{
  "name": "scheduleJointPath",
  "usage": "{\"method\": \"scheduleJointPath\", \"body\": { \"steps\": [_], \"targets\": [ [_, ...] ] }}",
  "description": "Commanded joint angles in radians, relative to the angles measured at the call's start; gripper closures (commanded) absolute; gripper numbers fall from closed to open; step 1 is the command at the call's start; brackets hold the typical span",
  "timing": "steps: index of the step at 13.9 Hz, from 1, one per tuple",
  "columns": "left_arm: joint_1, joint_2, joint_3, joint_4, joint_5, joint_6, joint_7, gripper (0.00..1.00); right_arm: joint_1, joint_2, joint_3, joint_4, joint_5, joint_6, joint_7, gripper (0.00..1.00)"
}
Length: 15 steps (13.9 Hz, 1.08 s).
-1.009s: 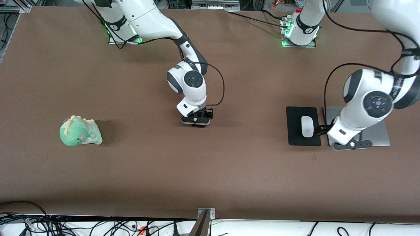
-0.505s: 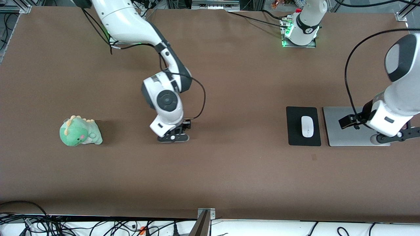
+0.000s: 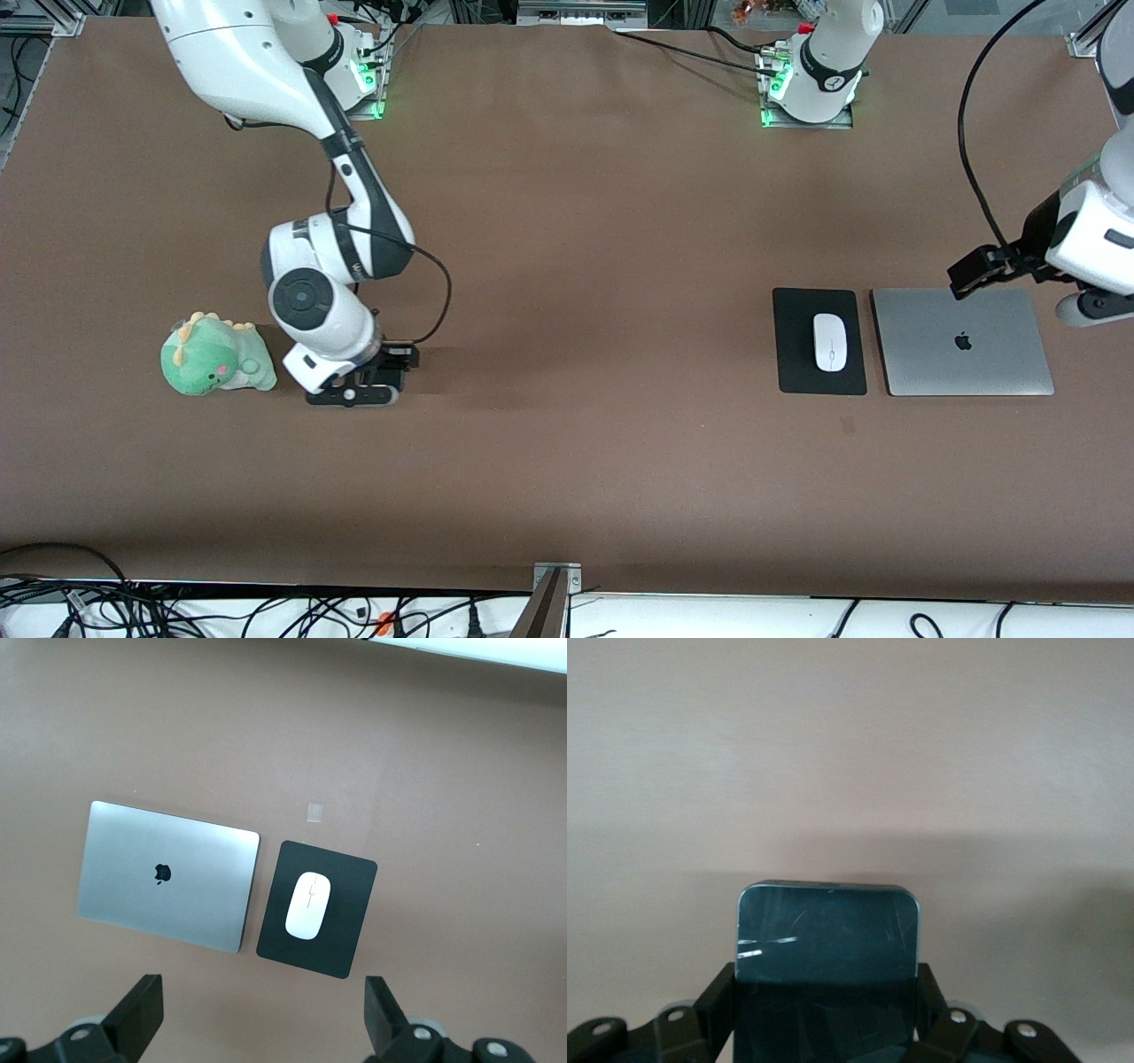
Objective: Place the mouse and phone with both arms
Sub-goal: 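Carry the phone beside the plush toy while the left gripper withdraws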
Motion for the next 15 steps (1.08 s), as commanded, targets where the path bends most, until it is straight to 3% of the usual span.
{"method": "scheduleJointPath", "body": {
  "steps": [1,3,7,8,9,10,15],
  "targets": [
    [0.009,-0.029,0.004,-0.006,-0.072,-0.023,0.006,0.00,-0.053,-0.079,0.008,-0.203,0.014,0.176,-0.043,0.80],
    [0.009,-0.047,0.008,-0.007,-0.082,-0.036,0.006,0.00,-0.110,-0.078,0.008,-0.272,0.014,0.288,-0.131,0.80],
    [0.009,-0.071,0.008,-0.007,-0.086,-0.056,0.008,0.00,-0.144,-0.060,0.008,-0.313,0.014,0.388,-0.168,0.80],
    [0.002,-0.090,0.013,-0.016,-0.097,-0.059,0.008,0.00,-0.148,-0.055,0.009,-0.315,0.014,0.401,-0.168,0.73],
    [-0.007,-0.113,0.025,-0.030,-0.100,-0.062,0.008,0.00,-0.148,-0.049,0.009,-0.314,0.014,0.402,-0.168,0.45],
    [-0.023,-0.124,0.033,-0.038,-0.100,-0.075,0.015,0.00,-0.159,-0.046,0.009,-0.312,0.016,0.410,-0.168,0.00],
    [-0.135,-0.179,0.154,-0.062,-0.141,-0.132,0.062,0.00,-0.162,-0.049,0.012,-0.306,0.017,0.407,-0.177,0.00]
  ]
}}
